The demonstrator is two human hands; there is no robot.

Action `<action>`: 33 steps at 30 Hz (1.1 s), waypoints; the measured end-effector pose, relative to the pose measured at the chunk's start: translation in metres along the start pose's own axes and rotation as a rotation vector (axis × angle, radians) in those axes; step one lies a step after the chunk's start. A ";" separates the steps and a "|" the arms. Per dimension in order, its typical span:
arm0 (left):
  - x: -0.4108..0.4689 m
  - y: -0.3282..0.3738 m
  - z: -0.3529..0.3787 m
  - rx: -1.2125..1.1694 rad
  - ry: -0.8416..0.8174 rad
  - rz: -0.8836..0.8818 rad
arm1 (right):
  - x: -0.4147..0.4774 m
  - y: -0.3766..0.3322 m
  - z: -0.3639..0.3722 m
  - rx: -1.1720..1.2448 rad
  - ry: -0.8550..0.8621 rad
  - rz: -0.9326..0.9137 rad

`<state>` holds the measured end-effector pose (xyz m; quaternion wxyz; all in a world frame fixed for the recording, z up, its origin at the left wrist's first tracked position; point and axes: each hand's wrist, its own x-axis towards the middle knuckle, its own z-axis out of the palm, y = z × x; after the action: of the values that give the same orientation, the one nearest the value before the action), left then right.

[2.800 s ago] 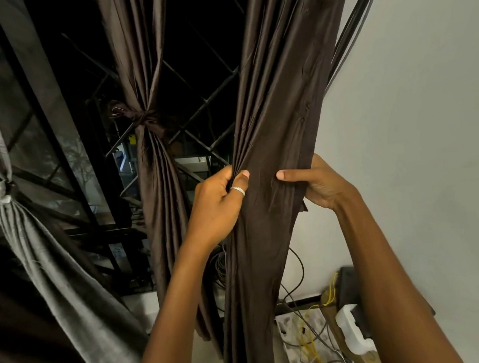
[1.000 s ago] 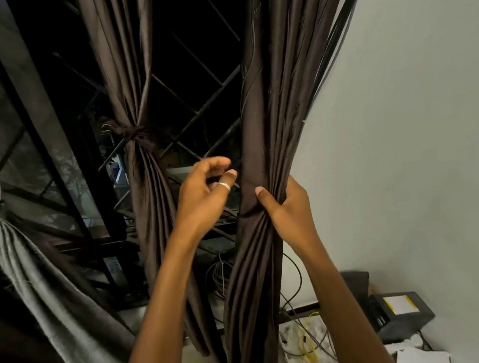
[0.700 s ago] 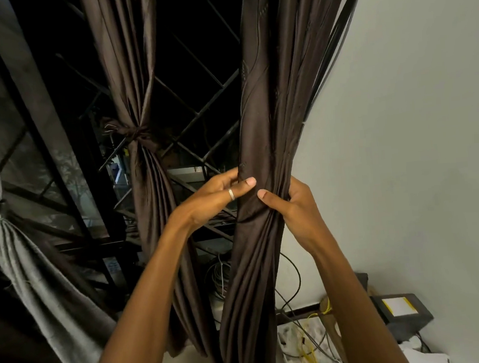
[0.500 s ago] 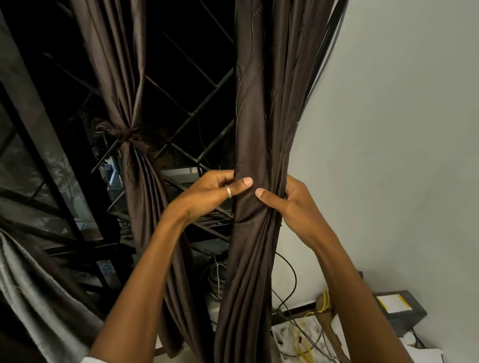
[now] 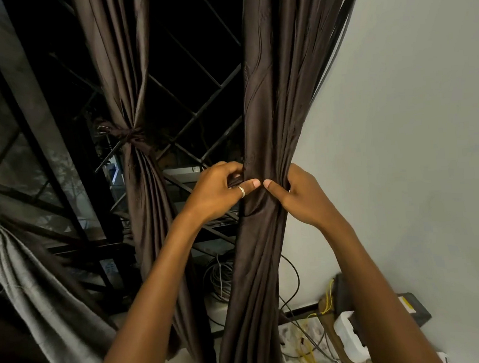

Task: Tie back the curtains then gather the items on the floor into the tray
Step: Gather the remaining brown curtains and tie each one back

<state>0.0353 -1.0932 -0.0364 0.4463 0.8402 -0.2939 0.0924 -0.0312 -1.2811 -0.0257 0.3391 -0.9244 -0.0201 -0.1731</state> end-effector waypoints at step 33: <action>-0.012 0.017 0.026 -0.295 0.074 -0.115 | -0.015 -0.024 0.024 1.113 0.279 0.559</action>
<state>0.0125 -1.1163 -0.0445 0.5799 0.7770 -0.2390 0.0535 -0.0415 -1.2458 -0.0328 0.8006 -0.5489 0.1793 -0.1602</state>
